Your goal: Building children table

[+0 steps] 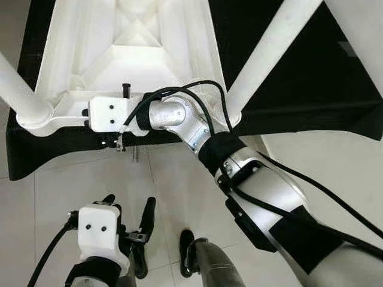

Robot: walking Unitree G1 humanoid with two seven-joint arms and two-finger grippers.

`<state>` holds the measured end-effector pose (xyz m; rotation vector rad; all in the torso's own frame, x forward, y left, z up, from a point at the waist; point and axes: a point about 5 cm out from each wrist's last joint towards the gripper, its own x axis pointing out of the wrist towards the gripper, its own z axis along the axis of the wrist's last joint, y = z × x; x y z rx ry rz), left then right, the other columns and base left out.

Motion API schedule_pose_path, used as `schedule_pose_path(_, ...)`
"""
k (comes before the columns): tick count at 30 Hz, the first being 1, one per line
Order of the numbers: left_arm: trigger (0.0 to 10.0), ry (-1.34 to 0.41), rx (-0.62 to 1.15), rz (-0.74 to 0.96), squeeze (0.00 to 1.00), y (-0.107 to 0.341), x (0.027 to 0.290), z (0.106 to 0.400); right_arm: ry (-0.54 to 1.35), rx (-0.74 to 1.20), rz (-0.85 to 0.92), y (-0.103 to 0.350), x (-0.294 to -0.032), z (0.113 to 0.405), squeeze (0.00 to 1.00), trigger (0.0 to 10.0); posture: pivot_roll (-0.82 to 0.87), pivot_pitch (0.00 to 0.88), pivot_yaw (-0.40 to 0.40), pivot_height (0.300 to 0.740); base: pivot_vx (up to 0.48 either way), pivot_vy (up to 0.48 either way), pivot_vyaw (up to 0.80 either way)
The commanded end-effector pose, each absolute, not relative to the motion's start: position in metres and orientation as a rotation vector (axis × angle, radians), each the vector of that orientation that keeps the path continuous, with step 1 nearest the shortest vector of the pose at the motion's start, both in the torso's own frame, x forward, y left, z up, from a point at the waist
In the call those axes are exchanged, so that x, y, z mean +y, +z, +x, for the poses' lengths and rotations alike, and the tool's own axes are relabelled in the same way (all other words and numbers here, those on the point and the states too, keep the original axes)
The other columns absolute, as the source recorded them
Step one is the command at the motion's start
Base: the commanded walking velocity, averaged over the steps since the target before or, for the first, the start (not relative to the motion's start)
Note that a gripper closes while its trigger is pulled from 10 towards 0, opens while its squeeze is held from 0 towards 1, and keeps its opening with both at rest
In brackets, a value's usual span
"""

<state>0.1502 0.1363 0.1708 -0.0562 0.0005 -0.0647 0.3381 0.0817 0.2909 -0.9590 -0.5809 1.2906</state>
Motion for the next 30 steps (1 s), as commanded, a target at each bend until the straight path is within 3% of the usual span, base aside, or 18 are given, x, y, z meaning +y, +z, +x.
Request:
schedule_pose_path(1, 10.0, -0.062, 0.031, -0.049, 0.00, 0.166, 0.137, 0.147, 1.295, -0.820, -0.945, 0.314, 0.102, 0.315, 0.00, 10.0, 0.07, 0.348, -0.172, 0.740, 0.000, 0.000, 0.00)
schedule_pose_path(3, 10.0, -0.062, 0.031, -0.048, 0.00, 0.166, 0.137, 0.147, 1.282, -0.801, -0.954, 0.312, 0.101, 0.318, 0.00, 10.0, 0.07, 0.347, -0.173, 0.740, 0.000, 0.000, 0.00)
schedule_pose_path(4, 10.0, -0.061, 0.030, -0.048, 0.00, 0.166, 0.137, 0.147, 1.206, -0.794, -0.958, 0.314, 0.098, 0.324, 1.00, 10.0, 0.07, 0.346, -0.172, 0.740, 0.000, 0.000, 0.00)
schedule_pose_path(5, 10.0, -0.061, 0.030, -0.048, 0.00, 0.166, 0.137, 0.147, 1.206, -0.794, -0.958, 0.314, 0.098, 0.324, 1.00, 10.0, 0.07, 0.346, -0.172, 0.740, 0.000, 0.000, 0.00)
schedule_pose_path(9, 10.0, -0.059, 0.027, -0.045, 0.00, 0.166, 0.138, 0.150, 0.840, -0.823, -1.060, 0.331, 0.068, 0.353, 1.00, 10.0, 0.05, 0.334, -0.163, 0.740, 0.000, 0.000, 0.00)
schedule_pose_path(12, 10.0, -0.060, 0.025, -0.043, 0.00, 0.165, 0.139, 0.152, 0.746, -0.797, -1.121, 0.331, 0.051, 0.365, 1.00, 10.0, 0.05, 0.329, -0.157, 0.740, 0.000, 0.000, 0.00)
schedule_pose_path(16, 10.0, -0.062, 0.023, -0.040, 0.00, 0.164, 0.140, 0.154, 0.785, -0.705, -1.119, 0.322, 0.031, 0.374, 1.00, 10.0, 0.03, 0.320, -0.149, 0.740, 0.000, 0.000, 0.00)
schedule_pose_path(17, 10.0, -0.065, 0.022, -0.038, 0.00, 0.164, 0.141, 0.157, 0.900, -0.586, -1.017, 0.312, 0.017, 0.378, 0.00, 10.0, 0.03, 0.311, -0.143, 0.740, 0.000, 0.000, 0.00)
schedule_pose_path(18, 10.0, -0.067, 0.021, -0.037, 0.00, 0.163, 0.142, 0.158, 0.998, -0.500, -0.875, 0.306, 0.004, 0.379, 0.00, 10.0, 0.02, 0.305, -0.141, 0.740, 0.000, 0.000, 0.00)
schedule_pose_path(19, 10.0, -0.067, 0.021, -0.037, 0.00, 0.163, 0.142, 0.158, 0.998, -0.500, -0.875, 0.306, 0.004, 0.379, 0.00, 10.0, 0.02, 0.305, -0.141, 0.740, 0.000, 0.000, 0.00)
schedule_pose_path(21, 10.0, -0.070, 0.016, -0.030, 0.00, 0.162, 0.145, 0.162, 1.101, -0.436, -0.597, 0.307, -0.013, 0.379, 0.00, 10.0, 0.02, 0.291, -0.139, 0.740, 0.000, 0.000, 0.00)
schedule_pose_path(28, 10.0, -0.069, 0.002, -0.003, 0.00, 0.162, 0.149, 0.169, 1.052, -0.433, -0.288, 0.320, -0.026, 0.381, 0.00, 10.0, 0.01, 0.258, -0.138, 0.740, 0.000, 0.000, 0.00)
schedule_pose_path(30, 10.0, -0.065, -0.016, 0.040, 0.00, 0.162, 0.154, 0.179, 0.927, -0.501, -0.090, 0.320, -0.039, 0.376, 0.00, 10.0, 0.01, 0.209, -0.127, 0.740, 0.000, 0.000, 0.00)
